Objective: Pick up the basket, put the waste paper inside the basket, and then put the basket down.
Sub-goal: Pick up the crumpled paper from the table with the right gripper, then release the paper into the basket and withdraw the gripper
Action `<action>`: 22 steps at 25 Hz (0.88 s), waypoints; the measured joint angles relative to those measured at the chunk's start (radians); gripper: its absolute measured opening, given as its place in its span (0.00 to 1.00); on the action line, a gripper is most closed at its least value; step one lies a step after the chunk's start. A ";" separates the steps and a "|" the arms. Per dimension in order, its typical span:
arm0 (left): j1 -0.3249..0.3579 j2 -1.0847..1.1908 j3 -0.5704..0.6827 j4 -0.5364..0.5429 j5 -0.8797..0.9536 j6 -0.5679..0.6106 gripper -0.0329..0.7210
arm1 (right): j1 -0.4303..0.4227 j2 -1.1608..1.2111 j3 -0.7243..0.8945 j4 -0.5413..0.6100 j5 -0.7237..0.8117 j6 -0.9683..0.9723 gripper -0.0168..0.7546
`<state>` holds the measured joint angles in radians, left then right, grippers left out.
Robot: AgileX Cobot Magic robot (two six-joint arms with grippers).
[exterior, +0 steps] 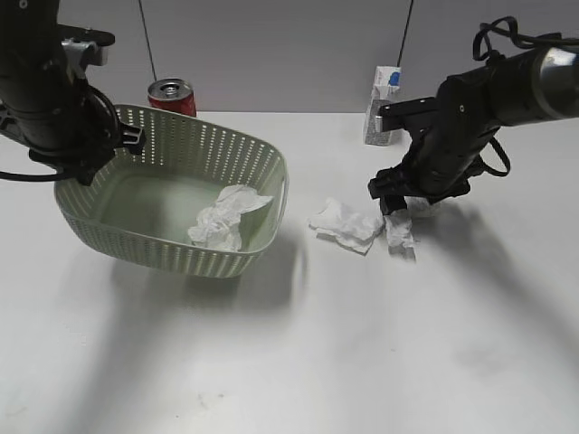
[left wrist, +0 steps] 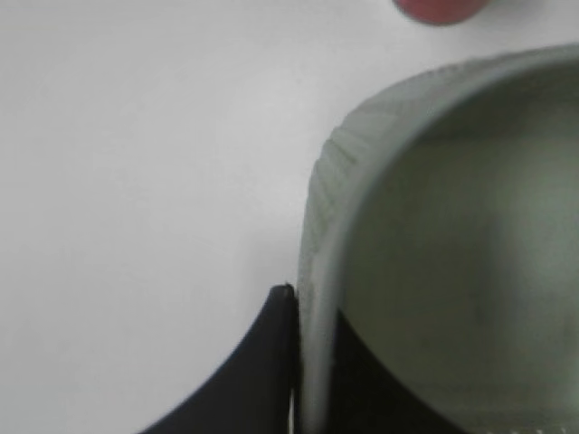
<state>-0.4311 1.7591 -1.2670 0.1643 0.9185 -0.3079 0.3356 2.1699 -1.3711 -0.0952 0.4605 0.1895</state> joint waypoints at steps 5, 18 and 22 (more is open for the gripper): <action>0.000 0.000 0.000 0.000 0.000 0.000 0.04 | 0.000 0.001 -0.002 0.001 0.020 0.003 0.43; 0.000 0.000 0.000 0.000 -0.010 0.000 0.04 | 0.059 -0.313 -0.053 0.274 -0.002 -0.220 0.05; 0.000 0.000 0.000 -0.001 -0.011 0.000 0.04 | 0.165 -0.358 -0.057 0.585 -0.035 -0.439 0.05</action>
<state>-0.4311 1.7591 -1.2670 0.1636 0.9073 -0.3079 0.5003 1.8123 -1.4281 0.4895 0.4250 -0.2493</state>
